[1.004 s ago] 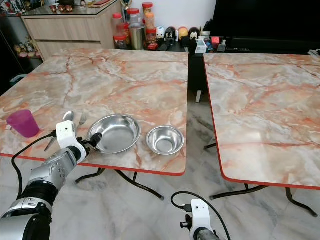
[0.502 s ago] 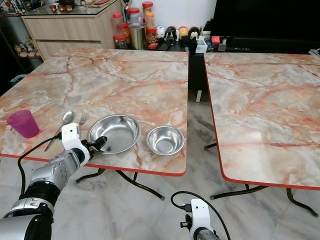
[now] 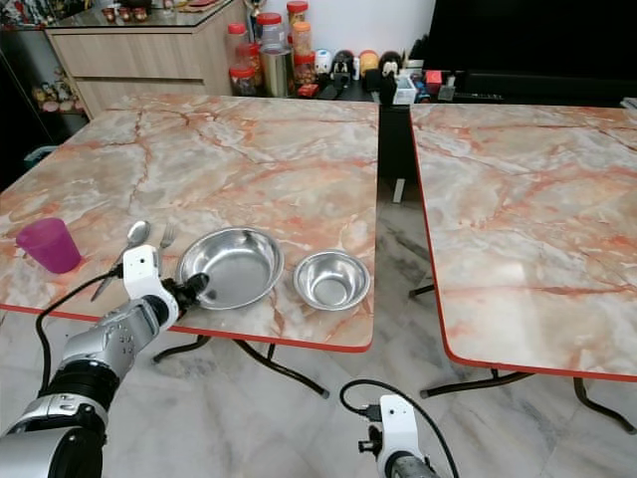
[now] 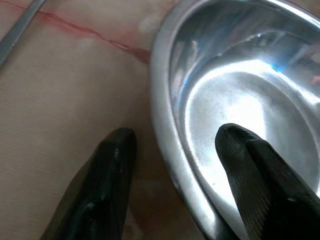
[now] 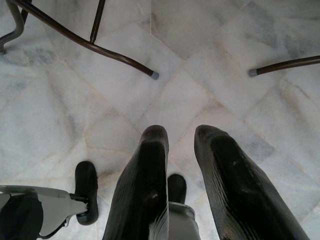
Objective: Setting the table
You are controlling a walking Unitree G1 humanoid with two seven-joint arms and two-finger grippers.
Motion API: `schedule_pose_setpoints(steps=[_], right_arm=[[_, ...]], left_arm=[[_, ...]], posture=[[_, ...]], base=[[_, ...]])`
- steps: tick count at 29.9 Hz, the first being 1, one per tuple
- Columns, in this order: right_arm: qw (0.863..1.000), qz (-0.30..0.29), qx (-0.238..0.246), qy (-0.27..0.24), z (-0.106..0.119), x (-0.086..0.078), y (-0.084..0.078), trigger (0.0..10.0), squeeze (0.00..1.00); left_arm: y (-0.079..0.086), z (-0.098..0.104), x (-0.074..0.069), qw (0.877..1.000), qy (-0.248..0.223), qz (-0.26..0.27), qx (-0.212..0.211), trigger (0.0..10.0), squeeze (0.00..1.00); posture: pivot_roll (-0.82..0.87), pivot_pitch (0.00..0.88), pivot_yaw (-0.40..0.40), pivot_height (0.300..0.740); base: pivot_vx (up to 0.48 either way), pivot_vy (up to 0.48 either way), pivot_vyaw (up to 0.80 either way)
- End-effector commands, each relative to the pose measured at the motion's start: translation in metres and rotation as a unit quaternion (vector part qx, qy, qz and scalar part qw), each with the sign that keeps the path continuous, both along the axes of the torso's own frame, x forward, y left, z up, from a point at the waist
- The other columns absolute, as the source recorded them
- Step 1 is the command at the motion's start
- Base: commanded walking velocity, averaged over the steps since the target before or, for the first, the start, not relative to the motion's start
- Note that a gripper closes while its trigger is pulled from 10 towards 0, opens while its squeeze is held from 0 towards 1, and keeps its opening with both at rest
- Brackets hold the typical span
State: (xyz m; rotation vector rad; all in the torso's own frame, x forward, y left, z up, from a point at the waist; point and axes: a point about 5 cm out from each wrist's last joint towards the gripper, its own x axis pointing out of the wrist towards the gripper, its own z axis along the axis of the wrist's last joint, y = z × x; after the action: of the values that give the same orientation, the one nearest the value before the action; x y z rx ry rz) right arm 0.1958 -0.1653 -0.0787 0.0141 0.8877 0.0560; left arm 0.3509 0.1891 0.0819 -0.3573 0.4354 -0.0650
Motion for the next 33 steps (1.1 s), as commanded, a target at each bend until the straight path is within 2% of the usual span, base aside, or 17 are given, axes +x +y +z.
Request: schedule_pose_setpoints(steps=[1, 10, 23, 29, 33], right_arm=[[1.0, 0.001, 0.003, -0.007, 0.002, 0.005, 0.002, 10.0, 0.0], [1.0, 0.001, 0.003, -0.006, 0.003, 0.005, 0.003, 10.0, 0.0], [1.0, 0.006, 0.0, -0.009, 0.004, 0.009, 0.001, 10.0, 0.0], [1.0, 0.008, -0.001, -0.008, 0.004, 0.008, 0.0, 10.0, 0.0], [1.0, 0.009, -0.002, -0.007, 0.004, 0.008, -0.001, 10.0, 0.0]], left_arm=[[0.0, 0.0, 0.0, 1.0, 0.009, -0.004, 0.005, 0.0, 0.0], [0.003, 0.001, 0.001, 1.0, 0.005, 0.005, 0.015, 0.0, 0.0], [0.005, 0.006, 0.002, 0.999, -0.021, 0.033, -0.001, 0.0, 0.0], [0.006, 0.015, 0.005, 0.997, -0.053, 0.052, -0.019, 0.0, 0.0], [0.005, 0.027, 0.008, 0.991, -0.101, 0.067, -0.053, 0.0, 0.0]], posture=[[0.03, 0.0, 0.037, 0.74], [0.03, 0.0, 0.035, 0.74], [0.04, 0.0, 0.016, 0.74], [0.04, 0.0, 0.009, 0.74], [0.04, 0.0, 0.006, 0.74]], base=[[0.0, 0.0, 0.0], [0.0, 0.0, 0.0], [0.0, 0.0, 0.0], [0.0, 0.0, 0.0], [0.0, 0.0, 0.0]])
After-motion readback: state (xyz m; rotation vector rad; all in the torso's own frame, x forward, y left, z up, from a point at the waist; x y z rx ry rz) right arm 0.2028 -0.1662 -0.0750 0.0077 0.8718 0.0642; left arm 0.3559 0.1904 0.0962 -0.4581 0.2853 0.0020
